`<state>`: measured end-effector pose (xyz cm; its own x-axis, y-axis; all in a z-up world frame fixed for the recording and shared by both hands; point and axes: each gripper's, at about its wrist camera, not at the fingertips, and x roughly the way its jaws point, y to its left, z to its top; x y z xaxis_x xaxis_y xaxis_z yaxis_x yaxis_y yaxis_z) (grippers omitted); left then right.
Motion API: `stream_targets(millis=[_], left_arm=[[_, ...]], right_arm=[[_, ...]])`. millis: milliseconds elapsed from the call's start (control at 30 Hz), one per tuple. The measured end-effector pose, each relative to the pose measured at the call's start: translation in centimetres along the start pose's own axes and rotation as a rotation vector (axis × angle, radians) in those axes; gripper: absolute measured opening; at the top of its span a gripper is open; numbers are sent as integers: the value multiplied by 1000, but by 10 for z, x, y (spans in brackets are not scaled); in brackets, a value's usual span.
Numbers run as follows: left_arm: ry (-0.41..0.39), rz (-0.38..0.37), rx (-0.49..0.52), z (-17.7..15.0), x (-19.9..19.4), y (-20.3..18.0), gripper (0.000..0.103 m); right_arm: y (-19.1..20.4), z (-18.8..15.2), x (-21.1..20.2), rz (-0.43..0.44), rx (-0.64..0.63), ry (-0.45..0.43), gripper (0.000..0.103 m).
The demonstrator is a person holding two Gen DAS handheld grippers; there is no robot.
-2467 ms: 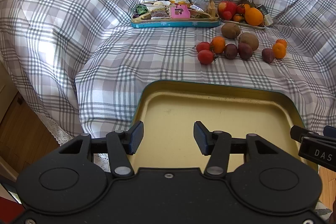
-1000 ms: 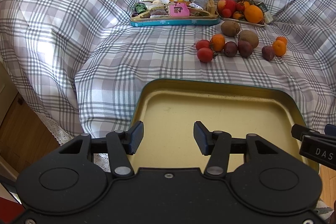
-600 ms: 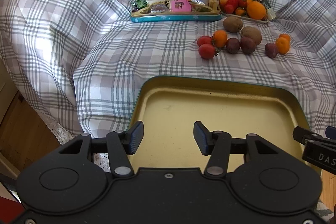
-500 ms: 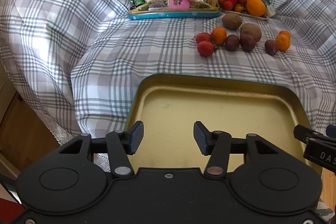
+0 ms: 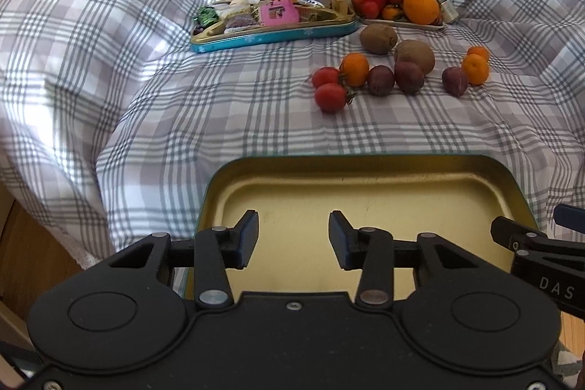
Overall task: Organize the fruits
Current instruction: 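Reach the left tool to a red tomato while the right tool reaches a plum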
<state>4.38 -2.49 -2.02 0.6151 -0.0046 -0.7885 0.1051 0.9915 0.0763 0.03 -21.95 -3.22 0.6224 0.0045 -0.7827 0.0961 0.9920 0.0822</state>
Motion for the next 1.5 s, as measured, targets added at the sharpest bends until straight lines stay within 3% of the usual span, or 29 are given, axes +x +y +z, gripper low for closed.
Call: stream_targets(millis=[167,400,700,1000,1500], left_arm=[[9,-26,7,16,15,-1,51],[1,-49,34,46,37,-1,51],[-18,-117,83,84,67,-9,51],[34,-159,110,101,97,-18,51],[54,-198,10,118,124,-6,51]], right_arm=[[0,10,7,-8,7,-24,80],[-12,32,29,1,142,-32,79],[-7,67,61,-54,7,-38,78],[-15,88,92,-34,47,17,71],[-21,113,131,-2,65,42,68]])
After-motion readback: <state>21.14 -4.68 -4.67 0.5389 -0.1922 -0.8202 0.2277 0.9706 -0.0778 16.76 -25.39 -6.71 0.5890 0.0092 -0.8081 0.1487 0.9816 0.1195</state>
